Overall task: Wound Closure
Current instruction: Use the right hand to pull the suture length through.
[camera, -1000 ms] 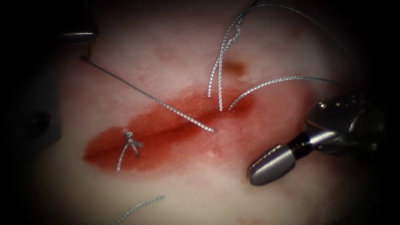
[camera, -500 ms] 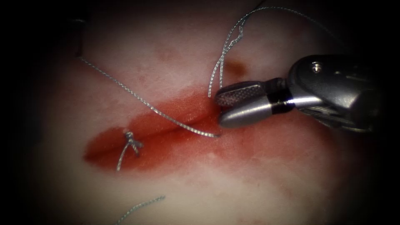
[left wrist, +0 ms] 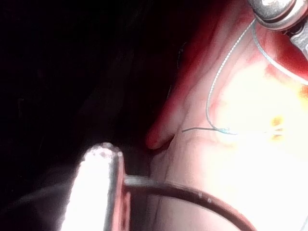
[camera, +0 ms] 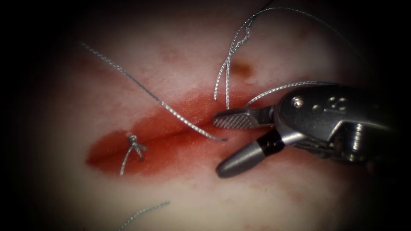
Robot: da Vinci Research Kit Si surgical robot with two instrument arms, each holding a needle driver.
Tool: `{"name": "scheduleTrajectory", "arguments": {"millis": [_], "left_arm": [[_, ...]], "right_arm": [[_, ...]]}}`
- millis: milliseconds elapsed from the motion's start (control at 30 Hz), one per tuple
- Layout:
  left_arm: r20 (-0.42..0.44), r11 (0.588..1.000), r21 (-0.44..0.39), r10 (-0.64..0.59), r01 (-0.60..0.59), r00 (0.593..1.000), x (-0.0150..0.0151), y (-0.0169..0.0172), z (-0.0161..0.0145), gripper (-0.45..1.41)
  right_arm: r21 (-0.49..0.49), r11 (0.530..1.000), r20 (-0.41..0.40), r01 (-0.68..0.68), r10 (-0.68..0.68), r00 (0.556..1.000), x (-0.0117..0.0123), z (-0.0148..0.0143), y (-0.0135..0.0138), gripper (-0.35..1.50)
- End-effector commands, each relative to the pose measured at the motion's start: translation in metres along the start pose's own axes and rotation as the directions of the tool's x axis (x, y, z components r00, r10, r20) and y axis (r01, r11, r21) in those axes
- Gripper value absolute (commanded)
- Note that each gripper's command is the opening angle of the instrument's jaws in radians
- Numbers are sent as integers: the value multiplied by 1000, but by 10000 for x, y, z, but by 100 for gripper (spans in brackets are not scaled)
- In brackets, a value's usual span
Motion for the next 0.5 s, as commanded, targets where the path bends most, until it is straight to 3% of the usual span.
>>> {"name": "scheduleTrajectory", "arguments": {"millis": [33, 233, 500], "left_arm": [[3, 1000, 4, 6, -6, 1000, -12, 2, 5, -45], [1, 1000, 7, 5, -5, 1000, -11, 1, 6, -45], [2, 1000, 13, 4, -4, 1000, -11, 0, 7, -45]], "right_arm": [[-4, 1000, 13, 7, -6, 1000, 14, 2, 6, 52], [-16, 1000, 80, 10, -9, 997, 12, -2, 11, 24], [-52, 999, 122, 14, -8, 992, 12, 20, 11, 24]]}}
